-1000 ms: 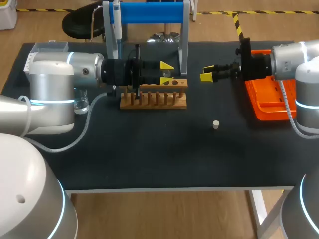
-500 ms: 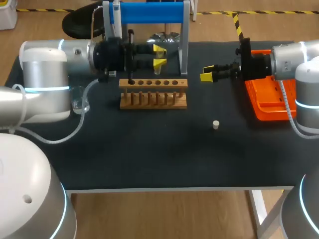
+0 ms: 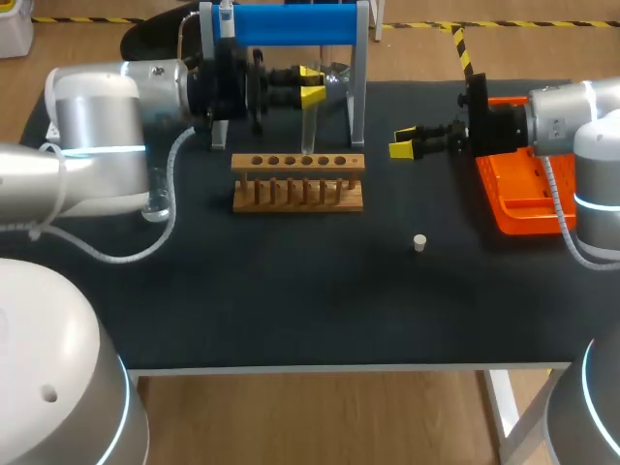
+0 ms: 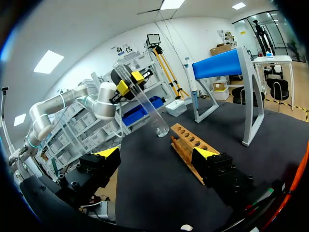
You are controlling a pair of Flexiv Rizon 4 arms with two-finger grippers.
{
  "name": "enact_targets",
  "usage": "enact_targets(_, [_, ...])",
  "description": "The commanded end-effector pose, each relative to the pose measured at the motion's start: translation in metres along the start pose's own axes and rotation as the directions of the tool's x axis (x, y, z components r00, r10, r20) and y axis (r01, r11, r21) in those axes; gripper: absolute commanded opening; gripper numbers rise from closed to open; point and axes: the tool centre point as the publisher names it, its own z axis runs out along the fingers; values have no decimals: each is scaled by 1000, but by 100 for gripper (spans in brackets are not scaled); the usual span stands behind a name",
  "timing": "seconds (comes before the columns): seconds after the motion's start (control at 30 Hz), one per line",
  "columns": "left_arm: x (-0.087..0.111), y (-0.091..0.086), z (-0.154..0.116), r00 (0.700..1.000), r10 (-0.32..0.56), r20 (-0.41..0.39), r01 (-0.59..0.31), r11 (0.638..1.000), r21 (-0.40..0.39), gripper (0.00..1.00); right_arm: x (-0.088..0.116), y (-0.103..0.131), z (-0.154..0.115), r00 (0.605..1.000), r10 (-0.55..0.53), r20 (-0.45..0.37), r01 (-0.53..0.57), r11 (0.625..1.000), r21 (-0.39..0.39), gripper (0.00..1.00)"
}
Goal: Invert the test tube, pick up the pipette, mount the tip to pipette, aspirate from beaker and dispense into the tube, eject the tip, return the pipette, and cap with the stopper.
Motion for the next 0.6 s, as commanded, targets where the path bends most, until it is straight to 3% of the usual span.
enact_targets(0.03, [-12,7,-4,1000,-4,-16,4,1000,7,0,0,0,0,1000,0,1,0,1000,0,100])
enact_targets(0.6, [-22,15,-8,1000,11,-29,-10,999,30,0,0,0,0,1000,0,1,0,1000,0,100])
